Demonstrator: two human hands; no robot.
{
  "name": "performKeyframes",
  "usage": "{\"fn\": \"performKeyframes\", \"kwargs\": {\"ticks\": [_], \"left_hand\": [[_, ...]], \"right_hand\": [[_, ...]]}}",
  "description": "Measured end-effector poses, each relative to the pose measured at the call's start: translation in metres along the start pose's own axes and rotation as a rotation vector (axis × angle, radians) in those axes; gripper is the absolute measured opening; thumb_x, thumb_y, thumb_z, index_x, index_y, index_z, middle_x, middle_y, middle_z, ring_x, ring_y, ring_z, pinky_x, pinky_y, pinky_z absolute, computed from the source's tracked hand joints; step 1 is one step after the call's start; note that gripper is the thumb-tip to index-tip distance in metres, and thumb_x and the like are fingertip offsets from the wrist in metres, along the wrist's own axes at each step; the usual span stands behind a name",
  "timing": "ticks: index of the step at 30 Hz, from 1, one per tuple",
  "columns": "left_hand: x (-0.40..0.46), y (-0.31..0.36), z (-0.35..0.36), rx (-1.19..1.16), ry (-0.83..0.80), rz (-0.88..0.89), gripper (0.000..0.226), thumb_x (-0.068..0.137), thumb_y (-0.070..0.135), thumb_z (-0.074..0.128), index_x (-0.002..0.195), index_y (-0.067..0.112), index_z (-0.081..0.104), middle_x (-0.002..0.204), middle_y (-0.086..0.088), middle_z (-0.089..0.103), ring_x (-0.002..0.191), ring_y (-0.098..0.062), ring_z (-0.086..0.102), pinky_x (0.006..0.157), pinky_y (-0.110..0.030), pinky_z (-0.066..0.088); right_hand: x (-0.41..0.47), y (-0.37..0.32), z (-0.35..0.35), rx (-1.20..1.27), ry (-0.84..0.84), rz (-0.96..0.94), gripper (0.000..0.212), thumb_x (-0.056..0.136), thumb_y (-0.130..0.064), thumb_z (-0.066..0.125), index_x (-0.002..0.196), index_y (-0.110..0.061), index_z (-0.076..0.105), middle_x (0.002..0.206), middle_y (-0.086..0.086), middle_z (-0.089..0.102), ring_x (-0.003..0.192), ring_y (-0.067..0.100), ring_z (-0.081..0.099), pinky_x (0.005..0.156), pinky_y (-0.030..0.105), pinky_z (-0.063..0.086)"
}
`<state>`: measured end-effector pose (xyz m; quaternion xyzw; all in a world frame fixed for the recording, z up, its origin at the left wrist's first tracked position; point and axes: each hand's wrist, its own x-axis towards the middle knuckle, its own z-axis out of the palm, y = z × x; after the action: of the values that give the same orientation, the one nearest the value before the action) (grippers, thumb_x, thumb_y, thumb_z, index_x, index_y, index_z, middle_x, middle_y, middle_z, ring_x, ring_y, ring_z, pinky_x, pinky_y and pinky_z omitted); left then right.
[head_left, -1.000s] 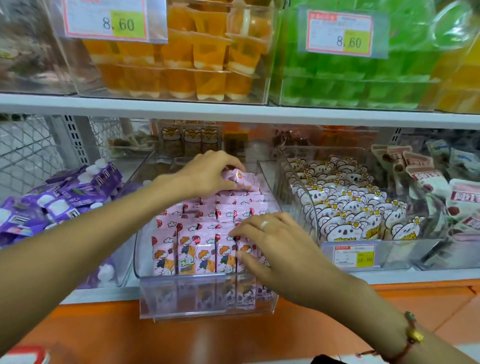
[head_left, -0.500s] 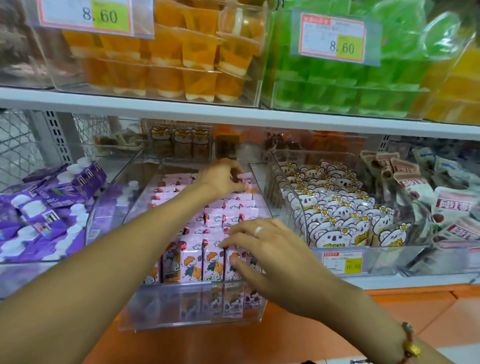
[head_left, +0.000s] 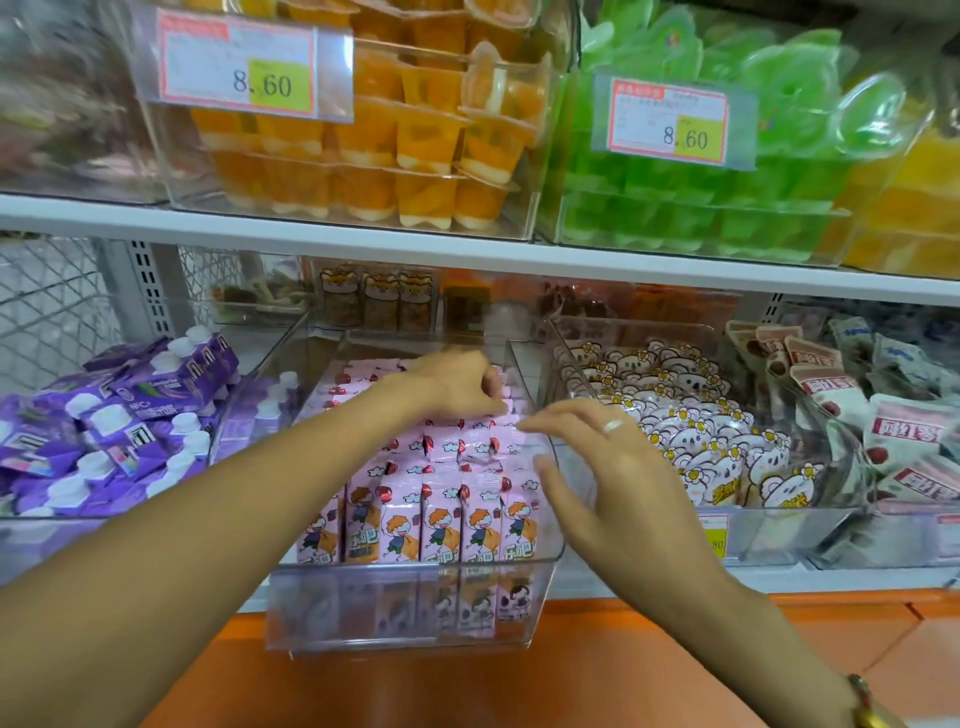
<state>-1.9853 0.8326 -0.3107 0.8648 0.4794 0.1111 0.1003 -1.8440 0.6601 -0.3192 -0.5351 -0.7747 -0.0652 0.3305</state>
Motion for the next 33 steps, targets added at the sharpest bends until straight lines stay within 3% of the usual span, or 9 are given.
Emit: {"fn": "performKeyframes", "kwargs": {"ticks": [3,7,9,13,19,22,27,31,33], "left_hand": [[0.002,0.004,0.000,-0.012,0.003,-0.039,0.010,0.088,0.031,0.065,0.095,0.025,0.070,0.103,0.006,0.069,0.096,-0.015,0.062,0.084,-0.034,0.051],[0.003,0.010,-0.001,-0.125,0.121,-0.092,0.014,0.094,0.026,0.058,0.105,0.019,0.064,0.106,0.000,0.067,0.089,-0.015,0.061,0.075,-0.030,0.047],[-0.003,0.014,-0.008,-0.328,0.232,-0.144,0.022,0.097,0.031,0.052,0.113,0.016,0.058,0.097,0.000,0.063,0.076,-0.016,0.057,0.068,-0.028,0.045],[-0.027,0.023,-0.017,-0.856,0.497,-0.227,0.024,0.098,0.024,0.051,0.117,0.011,0.057,0.112,-0.007,0.064,0.093,-0.019,0.060,0.079,-0.032,0.049],[-0.091,0.028,-0.020,-1.090,0.903,-0.122,0.007,0.098,0.014,0.051,0.102,0.018,0.055,0.095,0.004,0.062,0.084,-0.003,0.060,0.073,-0.014,0.052],[-0.125,0.030,-0.015,-1.090,0.901,-0.088,0.005,0.096,0.023,0.056,0.094,0.027,0.058,0.091,0.007,0.066,0.086,-0.004,0.064,0.077,-0.019,0.054],[-0.155,0.037,-0.006,-1.113,0.790,-0.027,0.008,0.094,0.025,0.057,0.099,0.026,0.063,0.096,0.011,0.070,0.092,0.001,0.065,0.077,-0.016,0.051],[-0.159,0.034,-0.007,-1.160,0.774,0.012,0.017,0.094,0.021,0.056,0.109,0.023,0.063,0.102,0.014,0.070,0.097,0.004,0.064,0.076,-0.010,0.049],[-0.159,0.028,-0.005,-1.119,0.774,0.005,0.021,0.095,0.019,0.056,0.115,0.025,0.061,0.110,0.017,0.067,0.105,0.007,0.060,0.084,-0.012,0.050]], "right_hand": [[-0.004,0.008,0.001,0.002,-0.071,0.143,0.038,0.094,-0.032,0.053,0.132,-0.028,0.048,0.113,-0.011,0.055,0.098,0.010,0.055,0.075,0.025,0.042],[-0.006,0.010,0.003,0.058,-0.136,0.197,0.032,0.095,-0.038,0.048,0.127,-0.034,0.050,0.095,-0.016,0.056,0.075,0.006,0.057,0.069,0.037,0.050],[-0.006,0.011,0.003,0.071,-0.124,0.202,0.031,0.095,-0.038,0.049,0.126,-0.035,0.051,0.091,-0.018,0.056,0.075,0.004,0.057,0.069,0.038,0.051],[-0.004,0.014,0.004,0.087,-0.124,0.213,0.032,0.094,-0.038,0.050,0.126,-0.034,0.051,0.090,-0.019,0.057,0.078,0.004,0.058,0.070,0.035,0.051],[0.003,0.005,0.003,0.103,0.083,0.145,0.034,0.092,-0.032,0.057,0.125,-0.026,0.053,0.108,-0.008,0.056,0.101,0.011,0.051,0.082,0.029,0.044],[0.010,-0.014,0.004,0.255,0.121,0.093,0.034,0.092,-0.032,0.058,0.125,-0.024,0.053,0.108,-0.006,0.053,0.102,0.010,0.049,0.086,0.029,0.042],[0.016,-0.045,0.021,0.502,-0.076,0.072,0.051,0.093,-0.044,0.051,0.141,-0.030,0.039,0.132,-0.016,0.049,0.121,0.000,0.044,0.097,0.014,0.037],[0.024,-0.056,0.028,0.721,-0.115,0.151,0.030,0.096,-0.032,0.054,0.125,-0.030,0.051,0.106,-0.013,0.065,0.089,0.020,0.063,0.078,0.033,0.052],[0.029,-0.055,0.032,0.827,-0.128,0.273,0.029,0.094,-0.032,0.056,0.121,-0.023,0.053,0.112,-0.003,0.064,0.099,0.022,0.062,0.086,0.035,0.052]]}}
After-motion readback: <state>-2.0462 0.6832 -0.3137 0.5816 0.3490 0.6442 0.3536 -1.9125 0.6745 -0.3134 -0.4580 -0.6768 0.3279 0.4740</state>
